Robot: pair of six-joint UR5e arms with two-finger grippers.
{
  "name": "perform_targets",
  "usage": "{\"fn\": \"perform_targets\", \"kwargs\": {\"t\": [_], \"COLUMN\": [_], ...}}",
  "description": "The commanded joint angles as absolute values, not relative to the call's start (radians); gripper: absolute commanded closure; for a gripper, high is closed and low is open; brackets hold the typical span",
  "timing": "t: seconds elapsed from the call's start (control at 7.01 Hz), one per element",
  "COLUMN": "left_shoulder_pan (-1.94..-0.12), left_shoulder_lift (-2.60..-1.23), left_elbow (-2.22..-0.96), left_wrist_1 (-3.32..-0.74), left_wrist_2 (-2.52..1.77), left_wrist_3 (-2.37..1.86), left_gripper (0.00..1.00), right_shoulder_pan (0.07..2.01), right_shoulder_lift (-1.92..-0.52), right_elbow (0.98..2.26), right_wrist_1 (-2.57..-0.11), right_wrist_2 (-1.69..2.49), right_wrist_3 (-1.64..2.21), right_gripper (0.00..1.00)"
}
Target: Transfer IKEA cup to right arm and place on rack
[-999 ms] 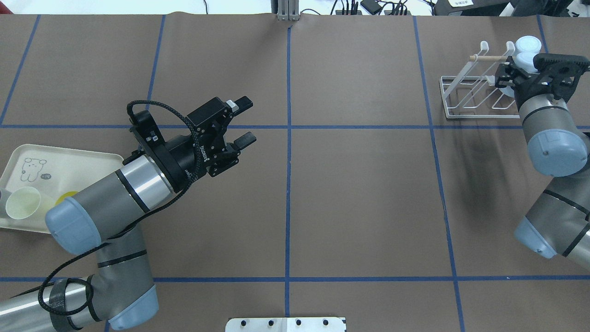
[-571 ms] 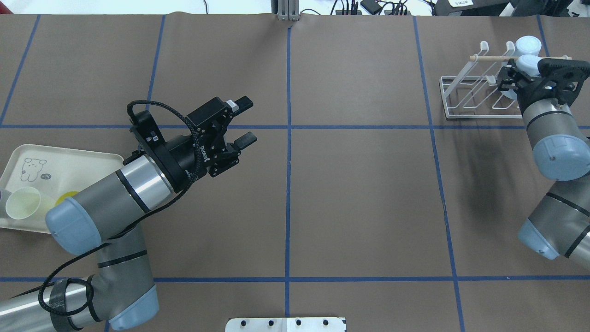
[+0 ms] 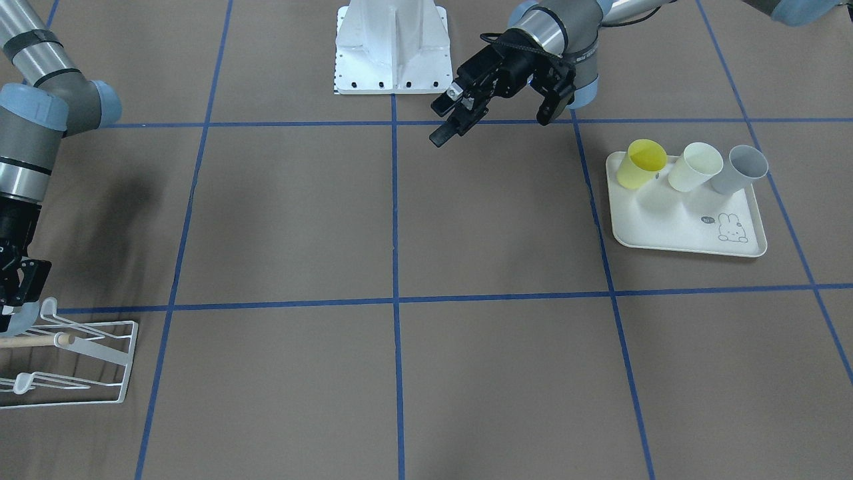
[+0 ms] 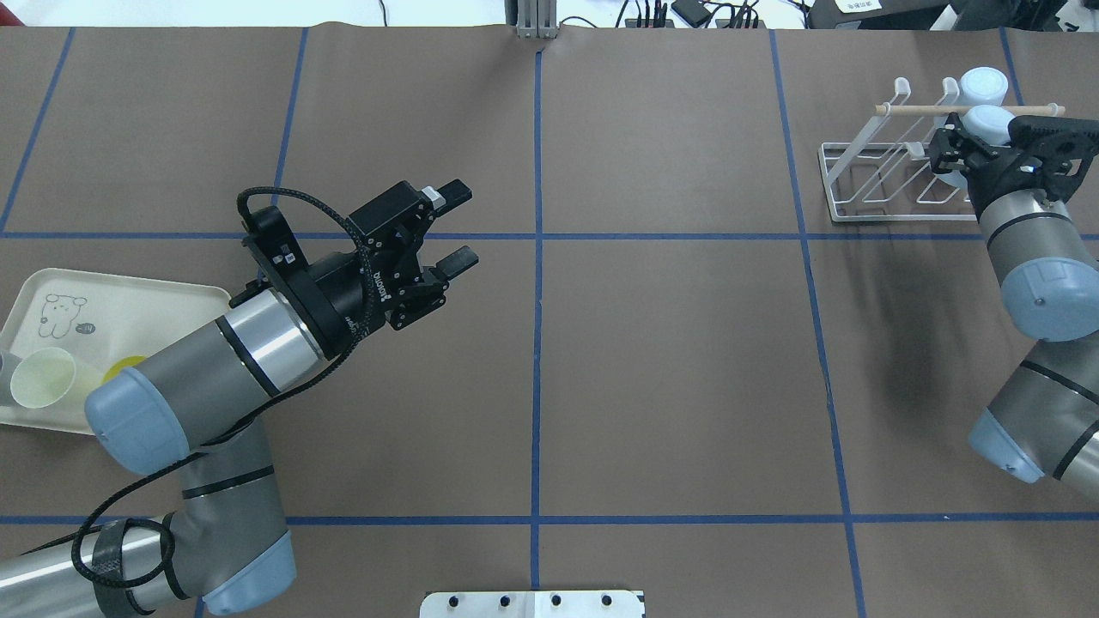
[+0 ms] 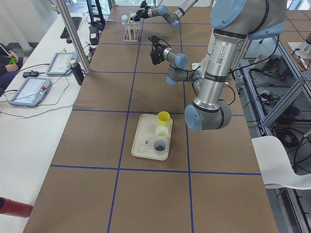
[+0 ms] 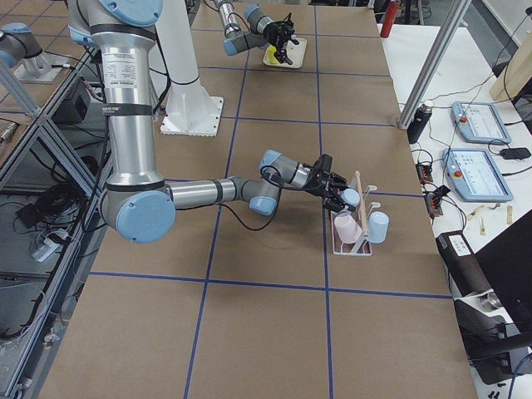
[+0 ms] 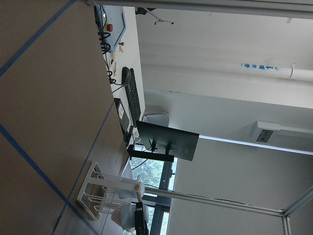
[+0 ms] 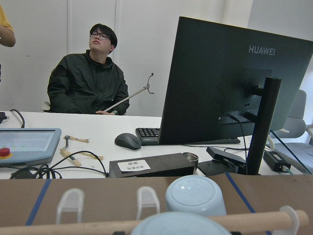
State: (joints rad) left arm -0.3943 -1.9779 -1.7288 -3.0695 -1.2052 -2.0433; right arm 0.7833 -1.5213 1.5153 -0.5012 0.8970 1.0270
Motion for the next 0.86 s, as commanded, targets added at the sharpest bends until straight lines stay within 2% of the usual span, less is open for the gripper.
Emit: {"fn": "perform_targets", "kwargs": {"t": [0.0, 0.29, 0.43, 0.71], "left_shoulder_pan": [-0.394, -0.394, -0.406, -0.451], "left_shoulder_lift": [-1.977, -1.977, -1.959, -1.837], "left_elbow": [-1.729, -1.732, -1.741, -1.804], "left_wrist_1": [-3.069, -3.066, -3.056, -3.019], "left_wrist_2": [-1.206, -1.207, -1.250, -1.314], "left_wrist_3": [-2.043, -2.042, -2.033, -1.884], "left_gripper": [0.00, 0.00, 0.00, 0.00], "right_shoulder_pan": [0.785, 0.787, 0.787, 0.787], "right_shoulder_lift": [-1.522, -1.523, -1.555, -1.610], "right_elbow": [1.522, 1.572, 1.638, 1.733], "right_wrist_1": [-0.500, -0.502, -0.511, -0.515], "right_wrist_2": [0.900, 0.916, 0.948, 1.018], "right_wrist_3": [1.000, 0.997, 0.997, 0.999], "right_gripper": [0.00, 0.00, 0.00, 0.00]}}
